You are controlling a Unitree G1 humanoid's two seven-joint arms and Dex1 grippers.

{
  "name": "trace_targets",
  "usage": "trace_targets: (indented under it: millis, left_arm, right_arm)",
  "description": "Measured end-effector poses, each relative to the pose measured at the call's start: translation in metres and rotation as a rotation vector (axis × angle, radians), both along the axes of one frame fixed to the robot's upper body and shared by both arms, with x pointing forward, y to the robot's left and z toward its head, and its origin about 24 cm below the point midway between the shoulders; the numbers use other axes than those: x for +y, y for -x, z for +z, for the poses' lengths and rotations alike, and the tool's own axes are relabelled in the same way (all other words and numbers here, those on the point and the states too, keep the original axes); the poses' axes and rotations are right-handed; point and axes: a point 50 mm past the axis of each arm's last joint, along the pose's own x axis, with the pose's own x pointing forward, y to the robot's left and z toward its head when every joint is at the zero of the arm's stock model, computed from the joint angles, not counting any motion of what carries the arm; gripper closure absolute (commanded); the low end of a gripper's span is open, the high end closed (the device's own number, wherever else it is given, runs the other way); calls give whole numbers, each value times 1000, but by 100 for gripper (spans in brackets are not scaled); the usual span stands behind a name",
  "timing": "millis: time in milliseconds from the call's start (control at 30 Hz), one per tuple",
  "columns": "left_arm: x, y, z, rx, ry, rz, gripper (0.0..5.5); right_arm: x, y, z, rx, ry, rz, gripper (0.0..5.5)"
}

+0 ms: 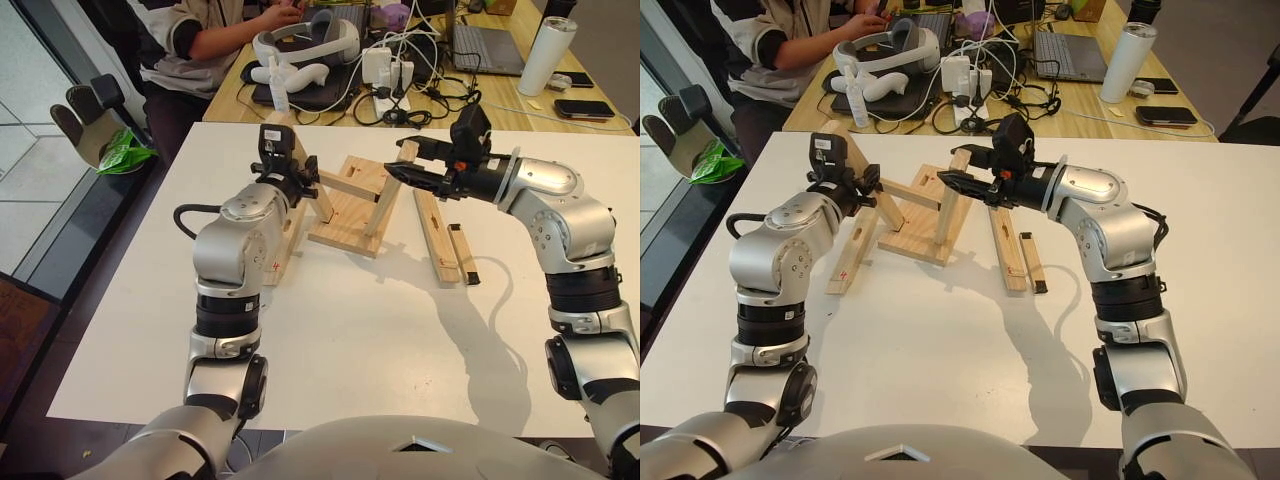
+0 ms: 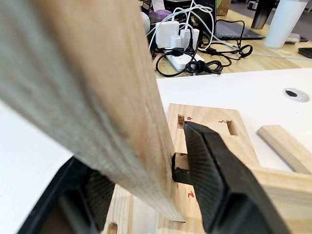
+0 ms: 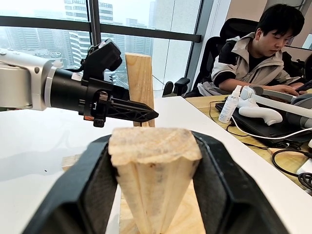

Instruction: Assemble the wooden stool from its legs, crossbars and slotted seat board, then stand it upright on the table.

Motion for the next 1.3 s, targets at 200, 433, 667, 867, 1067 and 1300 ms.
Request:
trace_targets:
  millis: [200,433,667,867,1067,1300]
  left_arm:
    - [-2,-3,-2,-5,-132,-15,336]
    - [-8,-2,-3,-49,-301,-107,336]
    - [-8,-5,-2,-51,-277,-106,336]
    - [-5,-7,1,-45,-130,-72,336]
    - [-2,-8,6,-62,71,-57,235]
    - [10,-13,24,-158,116,-61,182]
  right_arm:
    - [0,0,0,2,0,-7,345]
    - [-1,-2,-1,1,-1,-27,345]
    - [0,-2,-1,-1,-2,-36,345]
    - [3,-3,-1,-7,-8,-39,345]
    - [7,-4,-1,-12,-5,-41,345]
    - [11,-5,0,-11,-5,-39,345]
